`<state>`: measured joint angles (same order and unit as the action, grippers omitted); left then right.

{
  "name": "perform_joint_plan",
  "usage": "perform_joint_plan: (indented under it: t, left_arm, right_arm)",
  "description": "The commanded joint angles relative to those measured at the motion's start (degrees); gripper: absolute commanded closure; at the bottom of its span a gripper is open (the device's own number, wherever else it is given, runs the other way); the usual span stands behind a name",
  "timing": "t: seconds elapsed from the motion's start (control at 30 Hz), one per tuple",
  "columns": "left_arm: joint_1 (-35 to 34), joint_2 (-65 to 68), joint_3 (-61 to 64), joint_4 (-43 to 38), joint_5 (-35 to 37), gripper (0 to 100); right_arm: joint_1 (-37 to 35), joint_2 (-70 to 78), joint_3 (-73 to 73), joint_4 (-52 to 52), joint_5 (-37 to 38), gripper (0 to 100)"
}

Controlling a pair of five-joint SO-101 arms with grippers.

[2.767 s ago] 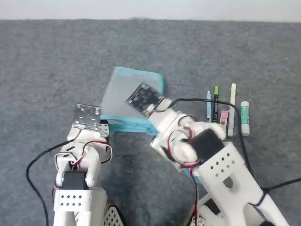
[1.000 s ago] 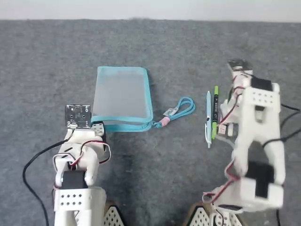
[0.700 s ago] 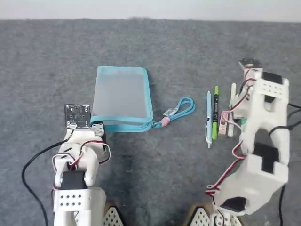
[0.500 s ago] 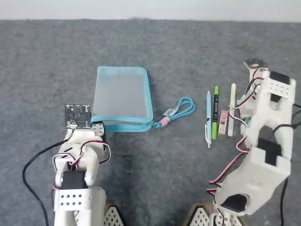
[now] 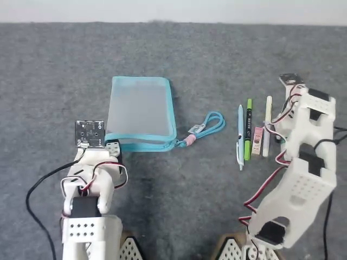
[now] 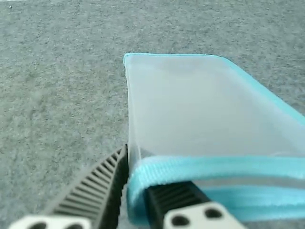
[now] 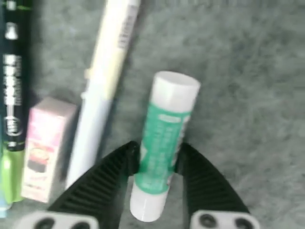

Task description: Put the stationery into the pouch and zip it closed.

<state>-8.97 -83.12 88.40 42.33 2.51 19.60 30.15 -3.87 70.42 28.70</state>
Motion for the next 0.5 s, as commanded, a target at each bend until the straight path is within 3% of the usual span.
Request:
perform_joint_plan:
  t: [0.0,0.23,0.47]
  left_arm:
    - [0.0,-1.0,-0.4,-1.7,0.7,99]
    - [0.0,-1.0,-0.4,-1.7,0.9,99]
    - [0.0,-1.1,-0.4,-1.7,0.9,99]
  right_arm:
    - [2.4,0.1,-3.5,0.9,0.5,99.1]
    - [0.0,-10.1,-9.8,15.2,0.4,99.2]
    - [-12.2,-32.6,-8.3,24.1,-1.8,99.2]
